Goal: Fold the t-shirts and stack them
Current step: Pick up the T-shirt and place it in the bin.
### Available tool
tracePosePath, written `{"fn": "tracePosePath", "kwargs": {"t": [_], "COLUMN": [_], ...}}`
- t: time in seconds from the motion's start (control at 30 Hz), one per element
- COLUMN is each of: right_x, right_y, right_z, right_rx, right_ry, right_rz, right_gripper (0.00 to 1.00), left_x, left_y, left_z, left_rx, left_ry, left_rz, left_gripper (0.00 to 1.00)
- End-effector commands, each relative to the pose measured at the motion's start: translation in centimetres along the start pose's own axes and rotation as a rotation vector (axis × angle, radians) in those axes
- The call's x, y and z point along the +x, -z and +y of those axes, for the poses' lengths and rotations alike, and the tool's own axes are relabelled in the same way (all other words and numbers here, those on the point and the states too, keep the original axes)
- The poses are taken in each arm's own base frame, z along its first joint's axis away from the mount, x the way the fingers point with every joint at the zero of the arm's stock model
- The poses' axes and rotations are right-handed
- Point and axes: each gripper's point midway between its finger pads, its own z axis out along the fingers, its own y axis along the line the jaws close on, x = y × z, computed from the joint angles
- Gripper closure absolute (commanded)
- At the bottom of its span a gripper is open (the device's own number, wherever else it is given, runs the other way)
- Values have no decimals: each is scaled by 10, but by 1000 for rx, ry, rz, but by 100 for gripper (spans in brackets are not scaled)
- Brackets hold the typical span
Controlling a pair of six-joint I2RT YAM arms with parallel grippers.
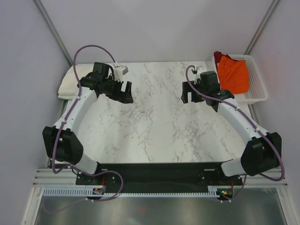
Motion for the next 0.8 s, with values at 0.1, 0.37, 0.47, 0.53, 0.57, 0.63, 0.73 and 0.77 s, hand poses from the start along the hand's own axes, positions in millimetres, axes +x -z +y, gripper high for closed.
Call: {"fn": "tracePosePath", "kwargs": {"t": [0.1,0.37,0.47,0.53,0.57,0.63,0.73,0.77], "right_x": [-17,-64,-94,-113,-115,-124,-115,-115], "right_y": [4,-19,-12,0,4,13,-3,-4], "right_z": [-27,-60,-106,-142,-164,-197,-243,-252], "right_rx": [143,53,157,297,340,362,396,408], "right_ry": [131,1,-105,-66,-83,-94,-106,-111], "right_rz": [29,-14,-89,-134,-139,-156,-103,-100], "right_gripper": [2,2,4,5,5,11,16,17], "left_x": [20,37,29,20,16,8,3,2], "left_y": [7,19,26,28,28,23,14,11], "left_z": [-26,53,49,40,35,26,13,12], "left_rx": [96,-304,-269,-212,-186,-128,-33,-18], "left_ry": [21,42,15,-33,-42,-20,-5,-5], "left_rz": [-54,51,61,32,11,-22,-20,-17], "left_gripper": [1,1,6,8,9,14,14,14]}}
